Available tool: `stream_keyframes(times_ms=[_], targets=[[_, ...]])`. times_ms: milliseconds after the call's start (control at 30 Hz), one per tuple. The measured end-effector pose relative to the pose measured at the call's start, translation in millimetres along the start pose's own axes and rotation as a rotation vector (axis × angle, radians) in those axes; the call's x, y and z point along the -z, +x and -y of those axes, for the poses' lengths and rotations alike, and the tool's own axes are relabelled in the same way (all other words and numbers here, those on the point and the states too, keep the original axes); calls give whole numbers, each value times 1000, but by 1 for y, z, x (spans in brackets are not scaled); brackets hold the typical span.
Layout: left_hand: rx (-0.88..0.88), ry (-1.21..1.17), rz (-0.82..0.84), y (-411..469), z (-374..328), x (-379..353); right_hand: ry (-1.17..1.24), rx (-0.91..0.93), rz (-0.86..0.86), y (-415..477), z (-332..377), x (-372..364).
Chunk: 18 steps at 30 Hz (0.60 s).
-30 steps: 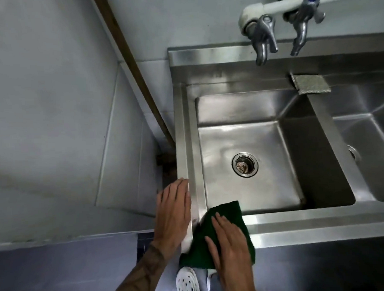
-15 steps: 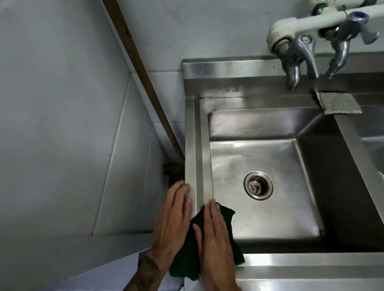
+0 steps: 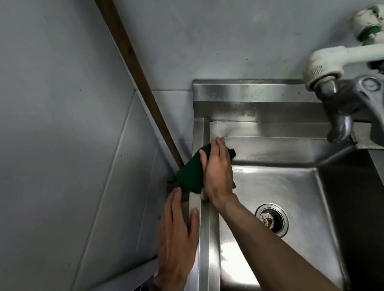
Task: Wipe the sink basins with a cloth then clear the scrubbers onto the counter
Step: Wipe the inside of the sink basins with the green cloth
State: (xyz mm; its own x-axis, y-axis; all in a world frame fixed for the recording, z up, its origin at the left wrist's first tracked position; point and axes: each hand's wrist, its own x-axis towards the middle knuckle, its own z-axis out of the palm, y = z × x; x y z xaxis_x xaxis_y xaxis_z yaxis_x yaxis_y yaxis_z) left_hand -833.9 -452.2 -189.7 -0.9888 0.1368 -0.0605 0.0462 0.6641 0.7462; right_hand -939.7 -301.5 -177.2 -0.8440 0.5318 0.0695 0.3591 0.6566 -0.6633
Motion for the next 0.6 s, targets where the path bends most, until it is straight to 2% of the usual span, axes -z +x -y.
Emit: stream_keyframes(times_ms=[67,167,233,333,467,600], targets=[[-30,95,-24,9,-5,-8,-39,24,-109,34,3,-9],[-108,244,-24,28,-15,-19,-11,-39,-281,72,9,-15],[-145,332,-4,38,-19,-24,-18,-66,-323,78,11,-14],[-164,399,-5,45,-21,-24,-49,10,-266,58,1,-11],[-170,411,2,44,-22,-22,32,110,-209,53,-15,-4],[-163,382,-41,43,-24,-23,-13,65,-174,90,-39,16]])
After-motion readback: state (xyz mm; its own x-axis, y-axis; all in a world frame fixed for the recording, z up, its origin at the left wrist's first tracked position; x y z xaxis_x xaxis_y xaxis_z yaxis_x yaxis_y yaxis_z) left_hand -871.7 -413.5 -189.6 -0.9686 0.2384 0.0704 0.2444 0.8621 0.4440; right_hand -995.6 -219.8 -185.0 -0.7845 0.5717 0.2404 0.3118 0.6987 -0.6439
